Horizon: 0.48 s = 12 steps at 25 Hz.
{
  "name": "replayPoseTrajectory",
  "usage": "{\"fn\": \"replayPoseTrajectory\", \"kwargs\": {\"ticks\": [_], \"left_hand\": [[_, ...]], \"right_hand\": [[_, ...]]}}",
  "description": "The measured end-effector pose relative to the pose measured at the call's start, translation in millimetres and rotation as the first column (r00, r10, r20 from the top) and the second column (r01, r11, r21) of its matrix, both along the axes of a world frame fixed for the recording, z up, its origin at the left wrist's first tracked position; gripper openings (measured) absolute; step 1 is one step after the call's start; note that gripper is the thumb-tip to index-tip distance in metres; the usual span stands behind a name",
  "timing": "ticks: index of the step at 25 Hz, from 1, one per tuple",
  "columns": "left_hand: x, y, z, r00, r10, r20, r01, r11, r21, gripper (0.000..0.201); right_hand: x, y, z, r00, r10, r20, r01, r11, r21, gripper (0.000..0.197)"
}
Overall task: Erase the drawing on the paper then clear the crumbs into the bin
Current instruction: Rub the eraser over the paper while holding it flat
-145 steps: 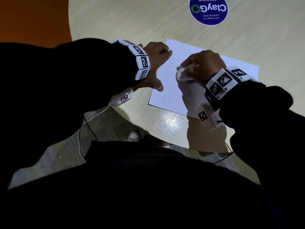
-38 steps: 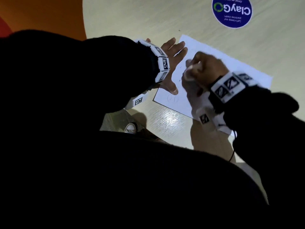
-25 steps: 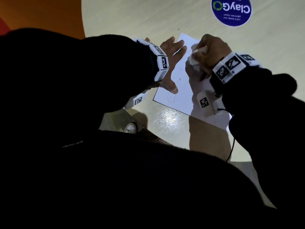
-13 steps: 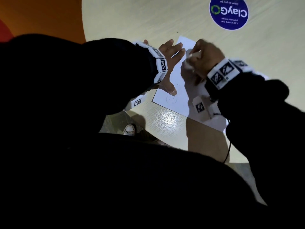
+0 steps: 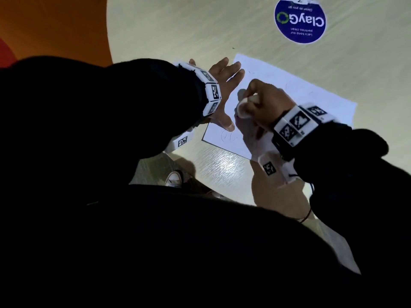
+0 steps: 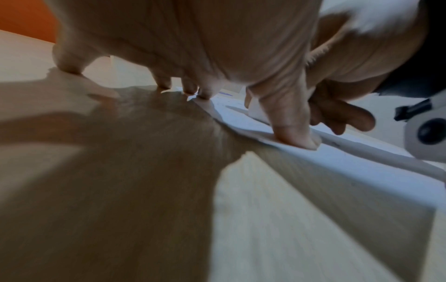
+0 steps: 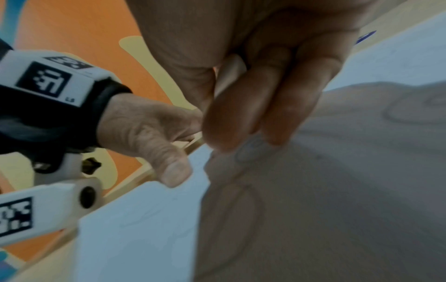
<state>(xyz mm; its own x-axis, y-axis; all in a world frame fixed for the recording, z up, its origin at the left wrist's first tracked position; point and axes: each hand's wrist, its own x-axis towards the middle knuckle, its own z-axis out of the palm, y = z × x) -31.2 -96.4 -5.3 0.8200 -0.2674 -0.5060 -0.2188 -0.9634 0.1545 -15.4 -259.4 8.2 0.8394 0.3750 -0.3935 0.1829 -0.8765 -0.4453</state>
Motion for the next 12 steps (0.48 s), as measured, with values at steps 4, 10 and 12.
{"fn": "replayPoseTrajectory", "kwargs": {"ticks": [4,10,12], "left_hand": [[-0.3,0.4,-0.7,1.0,0.009,-0.003,-0.01,1.0,-0.023,0.13],[2.7,2.5,-7.8,1.0,-0.007,0.028,0.007,1.0,0.013,0.13],[2.8,2.8,-9.8,1.0,-0.011,0.029,0.01,1.0,0.01,0.129]], "right_hand": [[28.6,-3.2,7.5,0.994,-0.057,0.096,0.062,0.997,-0.042,0.023],[0.0,5.8,4.6,1.0,0.009,-0.024,-0.009,1.0,-0.003,0.014],[3.7,2.5,5.6,1.0,-0.014,-0.005,0.014,1.0,0.016,0.014]]}}
